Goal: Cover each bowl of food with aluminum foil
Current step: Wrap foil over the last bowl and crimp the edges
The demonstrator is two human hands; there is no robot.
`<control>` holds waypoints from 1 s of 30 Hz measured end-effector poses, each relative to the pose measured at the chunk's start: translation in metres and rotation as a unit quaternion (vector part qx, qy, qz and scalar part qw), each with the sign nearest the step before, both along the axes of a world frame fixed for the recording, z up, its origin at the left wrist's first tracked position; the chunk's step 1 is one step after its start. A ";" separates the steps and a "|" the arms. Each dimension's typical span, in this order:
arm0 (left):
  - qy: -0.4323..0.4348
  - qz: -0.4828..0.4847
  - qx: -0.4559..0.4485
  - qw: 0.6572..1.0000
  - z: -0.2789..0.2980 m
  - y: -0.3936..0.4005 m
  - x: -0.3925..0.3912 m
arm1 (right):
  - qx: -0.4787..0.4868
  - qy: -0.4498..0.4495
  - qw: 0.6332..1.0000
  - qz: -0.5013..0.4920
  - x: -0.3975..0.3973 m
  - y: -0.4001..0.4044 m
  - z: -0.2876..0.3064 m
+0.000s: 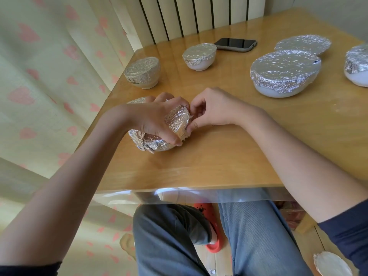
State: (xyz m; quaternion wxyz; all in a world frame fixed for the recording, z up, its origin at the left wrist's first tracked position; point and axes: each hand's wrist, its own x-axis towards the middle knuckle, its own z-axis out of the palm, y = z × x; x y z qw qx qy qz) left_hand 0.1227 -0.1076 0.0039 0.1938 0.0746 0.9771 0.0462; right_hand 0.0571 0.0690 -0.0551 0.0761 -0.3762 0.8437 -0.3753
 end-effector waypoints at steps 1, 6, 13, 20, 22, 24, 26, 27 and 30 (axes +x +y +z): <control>-0.001 -0.001 0.004 1.000 0.000 0.000 -0.001 | -0.008 -0.002 1.000 -0.006 0.000 -0.001 0.000; -0.006 -0.008 0.010 1.000 0.000 -0.001 -0.001 | 0.040 0.022 0.998 -0.052 -0.007 -0.009 0.002; -0.019 -0.006 -0.002 1.000 0.000 -0.002 0.000 | 0.038 -0.014 0.993 -0.115 0.014 0.010 -0.008; -0.029 -0.004 0.005 1.000 0.001 -0.001 0.001 | -0.231 -0.232 0.934 -0.140 0.139 -0.006 -0.030; -0.023 -0.007 0.004 1.000 0.000 -0.002 0.002 | -0.231 -0.234 0.938 -0.113 0.143 -0.018 -0.029; -0.018 -0.005 0.001 1.000 0.000 -0.002 0.002 | -0.244 -0.227 0.937 -0.105 0.142 -0.029 -0.030; -0.017 -0.003 -0.005 1.000 0.000 -0.002 0.002 | -0.266 -0.232 0.928 -0.116 0.145 -0.039 -0.031; -0.017 -0.003 -0.007 1.000 0.000 -0.001 0.002 | -0.278 -0.235 0.923 -0.127 0.146 -0.043 -0.030; -0.019 -0.003 -0.002 1.000 0.000 -0.001 0.002 | -0.307 -0.239 0.909 -0.148 0.147 -0.052 -0.027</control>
